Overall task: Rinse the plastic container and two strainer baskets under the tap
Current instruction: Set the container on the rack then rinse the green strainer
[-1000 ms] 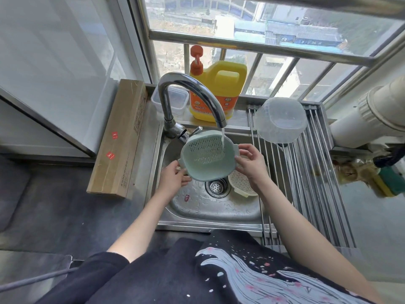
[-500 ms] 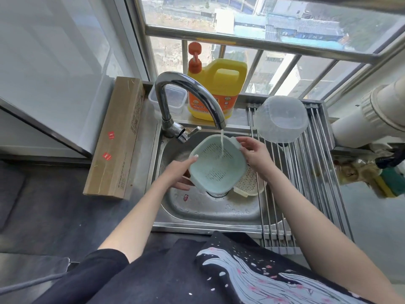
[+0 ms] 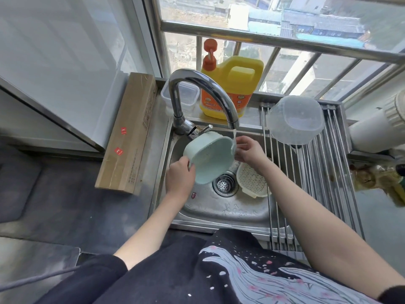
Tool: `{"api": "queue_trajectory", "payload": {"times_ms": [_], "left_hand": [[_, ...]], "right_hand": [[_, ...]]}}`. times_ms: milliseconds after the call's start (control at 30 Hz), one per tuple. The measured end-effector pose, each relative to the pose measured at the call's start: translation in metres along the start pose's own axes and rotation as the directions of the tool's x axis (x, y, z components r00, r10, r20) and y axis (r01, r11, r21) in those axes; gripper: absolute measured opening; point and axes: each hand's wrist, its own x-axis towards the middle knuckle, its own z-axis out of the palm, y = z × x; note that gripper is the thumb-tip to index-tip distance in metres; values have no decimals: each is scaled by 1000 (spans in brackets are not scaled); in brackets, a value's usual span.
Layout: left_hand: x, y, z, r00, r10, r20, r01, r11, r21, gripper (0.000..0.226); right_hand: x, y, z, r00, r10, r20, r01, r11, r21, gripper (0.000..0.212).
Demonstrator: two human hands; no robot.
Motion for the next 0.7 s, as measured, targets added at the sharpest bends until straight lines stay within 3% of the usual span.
{"api": "queue_trajectory", "payload": {"times_ms": [100, 200, 233, 300, 333, 433, 533, 567, 667, 700], "left_hand": [[-2, 2, 3, 1000, 5, -21, -5, 1000, 21, 21], [1, 2, 6, 999, 8, -38, -8, 1000, 18, 18], [1, 1, 7, 999, 16, -44, -15, 1000, 4, 18], [3, 1, 10, 999, 31, -43, -32, 999, -20, 18], [3, 2, 12, 998, 40, -39, -41, 999, -32, 18], [4, 5, 14, 998, 49, -24, -51, 996, -69, 18], [2, 2, 19, 1000, 2, 26, 1, 995, -96, 22], [2, 1, 20, 998, -20, 52, 26, 993, -116, 23], [-1, -1, 23, 984, -107, 145, 136, 969, -207, 29], [-3, 0, 23, 976, -130, 177, 169, 960, -225, 29]], "right_hand": [[-5, 3, 0, 996, -8, -93, 7, 1000, -17, 23], [-30, 7, 1, 901, -208, -380, 97, 952, -291, 11], [-41, 12, 3, 871, -298, -390, 129, 906, -404, 9], [-57, 24, 9, 889, -391, -237, 179, 776, -605, 23], [-60, 31, 13, 924, -358, -132, 170, 695, -698, 38], [-68, 38, 28, 995, -97, 12, 56, 466, -883, 81], [-78, 45, 47, 956, -11, 294, 280, 341, -898, 85], [-78, 46, 47, 952, -3, 308, 291, 328, -899, 82], [-67, 45, 29, 998, -64, 12, 37, 412, -910, 78], [-66, 44, 25, 998, -67, 11, 36, 398, -917, 76]]}}
